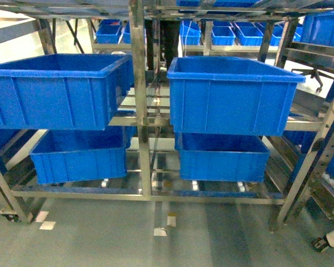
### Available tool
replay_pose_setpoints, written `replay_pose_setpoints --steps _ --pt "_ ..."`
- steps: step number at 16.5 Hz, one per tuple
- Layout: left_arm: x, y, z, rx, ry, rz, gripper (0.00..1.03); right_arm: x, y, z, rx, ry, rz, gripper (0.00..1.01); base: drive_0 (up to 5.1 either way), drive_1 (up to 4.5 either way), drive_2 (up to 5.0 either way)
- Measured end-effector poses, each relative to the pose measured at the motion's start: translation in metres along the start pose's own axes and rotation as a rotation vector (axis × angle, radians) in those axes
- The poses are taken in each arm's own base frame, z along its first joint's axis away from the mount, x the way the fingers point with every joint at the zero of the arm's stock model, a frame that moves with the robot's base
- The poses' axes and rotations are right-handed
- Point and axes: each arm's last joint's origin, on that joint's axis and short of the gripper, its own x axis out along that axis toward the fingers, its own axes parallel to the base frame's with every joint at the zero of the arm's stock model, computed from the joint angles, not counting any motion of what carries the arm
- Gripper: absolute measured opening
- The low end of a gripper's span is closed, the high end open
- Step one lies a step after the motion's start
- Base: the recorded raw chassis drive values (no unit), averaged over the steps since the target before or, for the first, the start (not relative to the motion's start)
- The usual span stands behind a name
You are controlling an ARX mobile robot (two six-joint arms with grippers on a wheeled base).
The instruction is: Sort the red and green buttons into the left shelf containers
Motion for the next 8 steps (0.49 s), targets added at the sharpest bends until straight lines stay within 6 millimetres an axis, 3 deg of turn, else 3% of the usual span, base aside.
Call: replay_pose_setpoints --steps 5,8 --pt "-0.0011 -0.0017 0.0001 0.003 -0.003 -0.018 0.28 0.0 -0.0001 0.0002 0.0 -0.001 -0.002 0.34 0.0 0.0 0.0" --pt "-0.0006 -0.0017 -0.0003 0.004 0.002 -0.017 0.28 0.0 -0.0001 0.0001 0.0 -0.001 -0.002 0.34 0.0 4.34 -4.3"
